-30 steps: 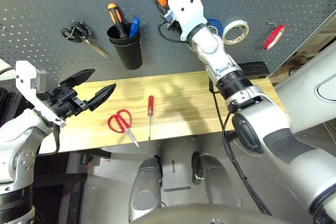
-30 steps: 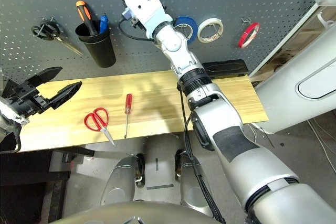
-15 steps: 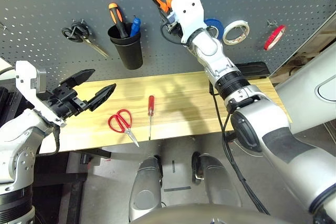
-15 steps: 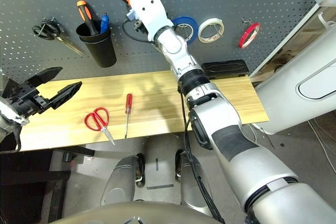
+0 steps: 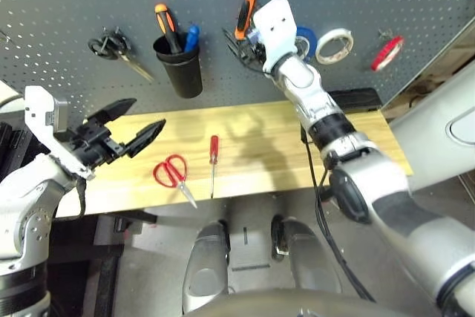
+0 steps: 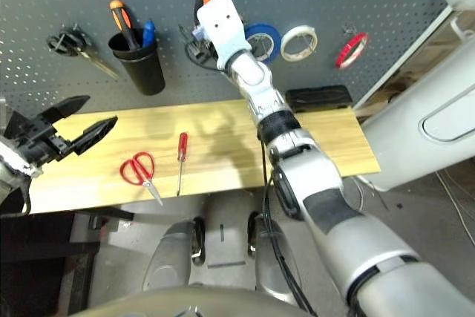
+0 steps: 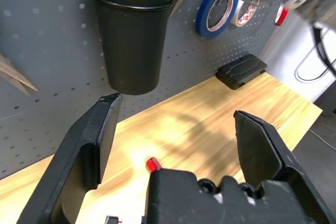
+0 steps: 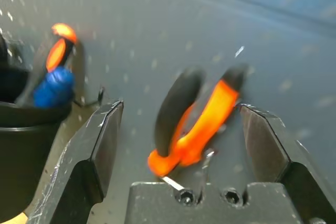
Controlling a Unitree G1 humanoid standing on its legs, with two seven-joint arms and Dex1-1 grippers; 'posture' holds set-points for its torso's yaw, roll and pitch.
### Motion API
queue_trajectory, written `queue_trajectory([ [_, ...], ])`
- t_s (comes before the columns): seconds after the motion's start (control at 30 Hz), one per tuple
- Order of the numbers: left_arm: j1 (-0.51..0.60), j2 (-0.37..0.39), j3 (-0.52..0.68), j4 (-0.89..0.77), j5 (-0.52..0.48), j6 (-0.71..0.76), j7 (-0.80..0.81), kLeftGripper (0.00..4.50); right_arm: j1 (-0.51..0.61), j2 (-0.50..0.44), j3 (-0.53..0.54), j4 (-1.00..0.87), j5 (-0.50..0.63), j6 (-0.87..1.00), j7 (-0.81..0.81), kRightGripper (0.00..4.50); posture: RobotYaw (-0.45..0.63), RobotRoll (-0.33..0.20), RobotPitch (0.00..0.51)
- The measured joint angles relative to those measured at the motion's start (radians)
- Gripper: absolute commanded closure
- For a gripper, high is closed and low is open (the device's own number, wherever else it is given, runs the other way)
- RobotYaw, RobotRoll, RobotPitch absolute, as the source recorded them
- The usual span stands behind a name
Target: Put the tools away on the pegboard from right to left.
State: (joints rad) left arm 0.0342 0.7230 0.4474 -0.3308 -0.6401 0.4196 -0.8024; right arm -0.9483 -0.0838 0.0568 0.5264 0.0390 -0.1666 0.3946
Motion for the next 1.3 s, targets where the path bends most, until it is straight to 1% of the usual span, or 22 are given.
queue_trajectory([
  [0.13,-0.010,0.000,-0.021,0.024,0.003,-0.001,-0.008,0.00,0.039,-0.116,-0.023,-0.269,0.093,0.241,0.096,0.02,0.08,0.000,0.125],
  [0.27,-0.023,-0.008,-0.056,0.029,0.009,-0.003,-0.016,0.00,0.072,-0.301,-0.039,-0.484,0.234,0.560,0.249,0.02,0.06,0.000,0.122],
  [0.43,-0.030,-0.008,-0.108,0.034,0.024,-0.006,-0.034,0.00,0.111,-0.456,-0.042,-0.635,0.374,0.836,0.384,0.02,0.04,0.000,0.129],
  [0.57,-0.039,-0.008,-0.153,0.041,0.052,-0.006,-0.039,0.00,0.177,-0.519,-0.020,-0.694,0.402,0.943,0.430,0.02,0.04,0.000,0.135],
  [0.63,-0.045,-0.009,-0.175,0.046,0.063,-0.003,-0.037,0.00,0.222,-0.523,0.003,-0.713,0.401,0.964,0.432,0.02,0.04,0.000,0.139],
  [0.73,-0.052,-0.009,-0.218,0.046,0.082,0.017,-0.022,0.00,0.286,-0.504,0.030,-0.736,0.399,0.971,0.427,0.02,0.04,0.000,0.145],
  [0.87,-0.064,-0.017,-0.291,0.046,0.131,0.055,0.015,0.00,0.398,-0.506,0.059,-0.766,0.381,0.900,0.446,0.02,0.03,0.000,0.163],
  [0.97,-0.081,-0.047,-0.358,0.070,0.189,0.056,0.049,0.00,0.494,-0.513,0.069,-0.761,0.358,0.816,0.477,0.02,0.02,0.000,0.181],
  [1.13,-0.153,-0.116,-0.461,0.168,0.297,0.071,0.129,0.00,0.671,-0.542,0.100,-0.759,0.313,0.695,0.523,0.02,-0.01,0.000,0.216],
  [1.2,-0.168,-0.139,-0.486,0.209,0.324,0.077,0.142,0.00,0.719,-0.558,0.112,-0.763,0.300,0.672,0.531,0.02,-0.03,0.000,0.227],
  [1.3,-0.227,-0.185,-0.527,0.288,0.368,0.117,0.179,0.00,0.789,-0.576,0.129,-0.776,0.262,0.627,0.532,0.02,-0.06,0.000,0.242],
])
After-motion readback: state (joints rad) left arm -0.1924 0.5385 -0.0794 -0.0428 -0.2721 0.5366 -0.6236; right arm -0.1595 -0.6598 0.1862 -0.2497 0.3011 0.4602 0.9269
